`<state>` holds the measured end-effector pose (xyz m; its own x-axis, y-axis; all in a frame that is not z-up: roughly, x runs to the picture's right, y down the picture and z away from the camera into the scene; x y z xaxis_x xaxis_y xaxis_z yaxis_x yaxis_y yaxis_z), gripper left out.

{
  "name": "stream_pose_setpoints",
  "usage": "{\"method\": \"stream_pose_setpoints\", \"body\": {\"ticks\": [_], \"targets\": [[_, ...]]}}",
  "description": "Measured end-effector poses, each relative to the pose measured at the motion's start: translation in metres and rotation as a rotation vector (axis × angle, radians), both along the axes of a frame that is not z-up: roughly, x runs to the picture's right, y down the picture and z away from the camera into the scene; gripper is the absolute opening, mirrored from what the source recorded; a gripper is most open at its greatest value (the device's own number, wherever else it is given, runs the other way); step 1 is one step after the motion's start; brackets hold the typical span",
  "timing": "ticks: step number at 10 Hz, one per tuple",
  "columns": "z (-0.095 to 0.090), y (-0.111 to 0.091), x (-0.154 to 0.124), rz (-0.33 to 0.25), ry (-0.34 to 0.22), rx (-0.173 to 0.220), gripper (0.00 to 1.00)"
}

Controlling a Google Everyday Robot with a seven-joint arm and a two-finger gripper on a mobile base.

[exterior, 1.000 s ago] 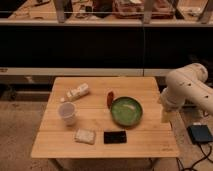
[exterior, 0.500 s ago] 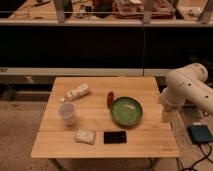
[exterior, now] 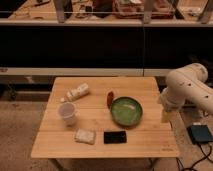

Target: Pick up the ceramic cup

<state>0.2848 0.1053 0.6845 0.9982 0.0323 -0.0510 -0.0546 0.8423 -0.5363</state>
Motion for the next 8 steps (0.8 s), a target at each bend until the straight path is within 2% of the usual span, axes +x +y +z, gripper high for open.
{"method": "stream_pose_setpoints", "body": {"ticks": [4,5,7,8], "targets": [[0.0,-0.001,-0.001,-0.002,-0.001,0.003,0.65],[0.0,-0.01,-0.015,-0.028,-0.033,0.032,0.65],[-0.004,-0.034,-0.078,-0.11,-0.196,0.115,0.65],[-0.012,-0.042,-0.112,-0.153,-0.3,0.155,0.65]]}}
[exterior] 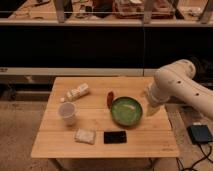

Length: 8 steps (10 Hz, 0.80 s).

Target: Pick up the ceramic cup

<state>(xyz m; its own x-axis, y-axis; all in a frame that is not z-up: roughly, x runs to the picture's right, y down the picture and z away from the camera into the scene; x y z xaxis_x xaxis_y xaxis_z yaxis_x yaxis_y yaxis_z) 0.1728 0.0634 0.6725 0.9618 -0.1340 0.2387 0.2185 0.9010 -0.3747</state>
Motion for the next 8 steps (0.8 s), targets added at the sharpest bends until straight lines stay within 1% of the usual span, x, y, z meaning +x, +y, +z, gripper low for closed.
{"method": "stream_pose_setpoints", "body": {"ticks": [1,2,3,4,5,6,7,8], "targets": [[-0.014,-0.001,-0.04,-0.06,-0.138,0.036,0.65],[-0.024,0.001,-0.066,-0.101,-0.226,0.06,0.65],[-0.036,0.011,-0.094,-0.166,-0.327,0.08,0.65],[-0.048,0.025,-0.119,-0.239,-0.413,0.09,0.65],[-0.053,0.032,-0.129,-0.272,-0.452,0.095,0.65],[-0.057,0.036,-0.137,-0.295,-0.479,0.1,0.65],[-0.06,0.038,-0.141,-0.306,-0.493,0.104,0.65],[-0.059,0.037,-0.14,-0.306,-0.492,0.107,0.65]]}}
